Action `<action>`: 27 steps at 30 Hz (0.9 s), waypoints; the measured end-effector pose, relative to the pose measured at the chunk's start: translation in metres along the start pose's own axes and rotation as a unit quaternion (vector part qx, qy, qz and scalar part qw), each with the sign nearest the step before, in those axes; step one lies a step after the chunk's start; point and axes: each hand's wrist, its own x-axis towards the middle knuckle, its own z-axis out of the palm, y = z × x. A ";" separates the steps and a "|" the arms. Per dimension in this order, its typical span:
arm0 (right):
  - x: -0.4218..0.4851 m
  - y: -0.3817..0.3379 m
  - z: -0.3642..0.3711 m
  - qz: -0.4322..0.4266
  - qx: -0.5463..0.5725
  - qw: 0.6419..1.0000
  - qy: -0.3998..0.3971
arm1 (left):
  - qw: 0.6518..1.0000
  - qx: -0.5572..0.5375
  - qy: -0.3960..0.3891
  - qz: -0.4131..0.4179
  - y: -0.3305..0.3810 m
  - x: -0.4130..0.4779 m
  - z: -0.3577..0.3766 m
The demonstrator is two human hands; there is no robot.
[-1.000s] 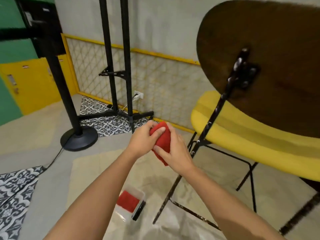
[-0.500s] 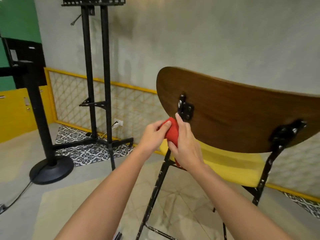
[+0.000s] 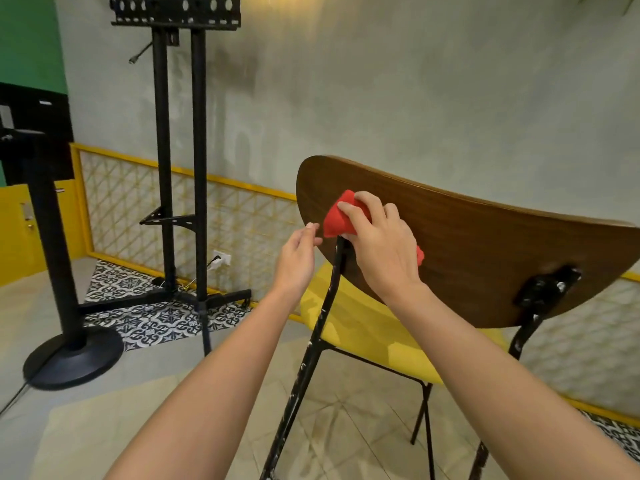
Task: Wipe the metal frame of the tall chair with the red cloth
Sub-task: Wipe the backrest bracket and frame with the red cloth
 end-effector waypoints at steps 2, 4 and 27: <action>0.001 0.000 0.005 -0.006 -0.019 1.000 -0.004 | 1.000 0.006 0.002 -0.006 -0.003 0.003 -0.001; -0.003 0.000 0.009 -0.020 -0.036 0.999 -0.003 | 1.000 0.008 0.001 -0.008 -0.005 0.006 -0.002; -0.024 0.015 0.004 -0.146 -0.124 0.981 -0.039 | 0.999 0.006 -0.045 -0.006 -0.002 0.003 0.005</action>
